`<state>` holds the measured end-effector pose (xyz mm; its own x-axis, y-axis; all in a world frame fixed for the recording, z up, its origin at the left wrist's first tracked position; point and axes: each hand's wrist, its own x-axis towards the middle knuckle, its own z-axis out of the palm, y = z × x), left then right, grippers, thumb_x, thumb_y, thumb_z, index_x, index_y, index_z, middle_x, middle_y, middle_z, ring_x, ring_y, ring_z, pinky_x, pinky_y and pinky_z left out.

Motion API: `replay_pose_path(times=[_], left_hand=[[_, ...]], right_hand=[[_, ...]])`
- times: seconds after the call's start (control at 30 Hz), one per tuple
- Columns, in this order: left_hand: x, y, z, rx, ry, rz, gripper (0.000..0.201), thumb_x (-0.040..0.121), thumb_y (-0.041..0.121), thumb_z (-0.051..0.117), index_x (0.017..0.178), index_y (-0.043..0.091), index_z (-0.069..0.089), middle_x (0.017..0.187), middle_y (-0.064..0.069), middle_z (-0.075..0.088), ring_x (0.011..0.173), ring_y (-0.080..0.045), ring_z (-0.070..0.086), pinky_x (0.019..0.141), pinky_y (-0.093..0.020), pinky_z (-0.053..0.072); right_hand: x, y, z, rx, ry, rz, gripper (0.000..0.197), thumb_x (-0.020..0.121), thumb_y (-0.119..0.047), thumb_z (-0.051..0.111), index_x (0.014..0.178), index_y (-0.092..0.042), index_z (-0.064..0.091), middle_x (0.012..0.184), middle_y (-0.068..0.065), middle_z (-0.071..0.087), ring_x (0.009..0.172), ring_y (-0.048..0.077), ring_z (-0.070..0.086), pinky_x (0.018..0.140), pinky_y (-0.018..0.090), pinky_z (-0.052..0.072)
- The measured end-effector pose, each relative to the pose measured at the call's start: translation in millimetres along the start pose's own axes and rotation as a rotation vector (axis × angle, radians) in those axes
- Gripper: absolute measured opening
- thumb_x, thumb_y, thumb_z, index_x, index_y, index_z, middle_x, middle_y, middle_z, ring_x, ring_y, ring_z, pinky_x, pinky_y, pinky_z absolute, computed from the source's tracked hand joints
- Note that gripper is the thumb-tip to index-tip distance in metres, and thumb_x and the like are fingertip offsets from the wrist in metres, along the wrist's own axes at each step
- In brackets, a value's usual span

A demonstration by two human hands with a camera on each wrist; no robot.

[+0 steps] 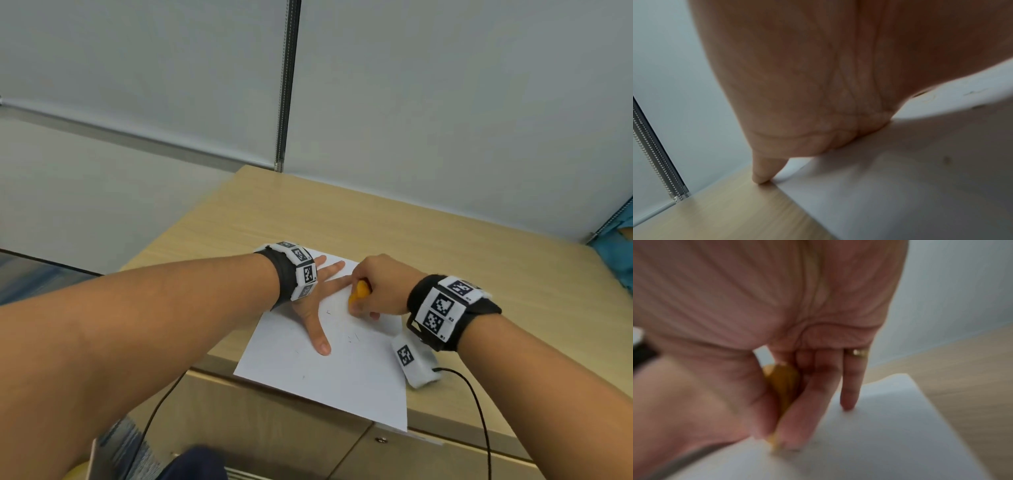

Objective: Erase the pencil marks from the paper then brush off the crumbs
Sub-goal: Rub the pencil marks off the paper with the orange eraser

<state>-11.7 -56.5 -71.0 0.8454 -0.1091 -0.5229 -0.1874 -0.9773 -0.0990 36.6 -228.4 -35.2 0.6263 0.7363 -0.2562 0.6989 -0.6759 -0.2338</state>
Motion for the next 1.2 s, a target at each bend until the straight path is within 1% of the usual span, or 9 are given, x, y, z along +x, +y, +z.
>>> replay_pose_path(times=[0.2,0.33,0.47,0.6,0.73,0.87,1.0,1.13,1.2], left_hand=[[-2,-1,0,0.01,-0.004,-0.01,0.144,0.051,0.091,0.068,0.147,0.048,-0.031,0.159,0.005,-0.038,0.149,-0.033,-0.029,0.118,-0.065,-0.004],[-1,0,0,0.012,0.005,0.002,0.145,0.051,0.091,0.068,0.145,0.048,-0.033,0.16,0.005,-0.038,0.149,-0.034,-0.029,0.119,-0.066,-0.004],[-6,1,-2,0.006,0.003,-0.001,0.14,0.055,0.088,0.069,0.147,0.049,-0.029,0.16,0.003,-0.038,0.149,-0.034,-0.028,0.119,-0.063,-0.004],[-4,2,-4,0.005,-0.01,0.01,0.14,0.054,0.089,0.068,0.147,0.049,-0.029,0.16,0.004,-0.037,0.149,-0.035,-0.028,0.117,-0.064,-0.005],[-3,1,-2,0.018,-0.028,-0.019,0.139,0.052,0.091,0.067,0.15,0.051,-0.022,0.16,0.005,-0.037,0.148,-0.031,-0.032,0.118,-0.063,-0.004],[-2,2,-2,0.013,-0.019,0.002,0.144,0.051,0.091,0.068,0.146,0.049,-0.031,0.16,0.005,-0.037,0.149,-0.033,-0.029,0.119,-0.066,-0.004],[2,-1,0,0.022,-0.036,-0.02,0.143,0.044,0.096,0.064,0.148,0.053,-0.023,0.159,0.006,-0.039,0.147,-0.032,-0.033,0.119,-0.066,-0.004],[-2,3,-2,0.009,-0.015,0.002,0.142,0.051,0.091,0.067,0.146,0.05,-0.03,0.16,0.005,-0.037,0.149,-0.034,-0.029,0.118,-0.066,-0.005],[3,1,0,0.01,-0.027,0.001,0.145,0.038,0.1,0.06,0.148,0.054,-0.023,0.162,0.006,-0.035,0.147,-0.033,-0.032,0.118,-0.067,-0.005]], right_hand=[[-11,-13,4,-0.023,-0.137,-0.056,0.023,0.079,-0.033,0.084,0.079,-0.014,0.071,0.072,0.002,0.077,0.057,0.004,0.067,0.063,0.021,0.055],[-1,-7,8,-0.033,0.086,0.004,0.022,0.079,-0.03,0.08,0.082,-0.01,0.072,0.075,0.003,0.075,0.073,0.016,0.07,0.071,0.036,0.061],[-4,-13,7,0.013,-0.117,-0.08,0.023,0.079,-0.03,0.085,0.08,-0.012,0.071,0.071,-0.002,0.075,0.059,0.002,0.064,0.057,0.014,0.048],[7,-11,2,-0.069,0.078,-0.007,0.02,0.077,-0.026,0.083,0.074,-0.013,0.069,0.072,0.002,0.07,0.069,0.019,0.064,0.064,0.031,0.053],[1,-18,1,0.026,-0.199,-0.087,0.027,0.076,-0.029,0.088,0.083,-0.008,0.074,0.072,0.002,0.075,0.066,0.012,0.069,0.073,0.031,0.058],[12,-8,-3,-0.073,0.101,0.009,0.021,0.075,-0.022,0.081,0.077,-0.005,0.07,0.071,0.005,0.068,0.067,0.023,0.062,0.06,0.03,0.049],[3,-15,4,0.092,-0.241,-0.092,0.025,0.078,-0.025,0.087,0.085,-0.005,0.074,0.078,0.007,0.079,0.067,0.014,0.073,0.078,0.032,0.06],[12,-8,-2,-0.004,0.068,-0.018,0.025,0.078,-0.028,0.085,0.079,-0.007,0.071,0.077,0.006,0.073,0.068,0.018,0.064,0.063,0.03,0.053],[9,-15,5,-0.055,0.036,-0.073,0.023,0.077,-0.029,0.085,0.08,-0.01,0.072,0.078,0.003,0.073,0.071,0.018,0.066,0.064,0.031,0.055]])
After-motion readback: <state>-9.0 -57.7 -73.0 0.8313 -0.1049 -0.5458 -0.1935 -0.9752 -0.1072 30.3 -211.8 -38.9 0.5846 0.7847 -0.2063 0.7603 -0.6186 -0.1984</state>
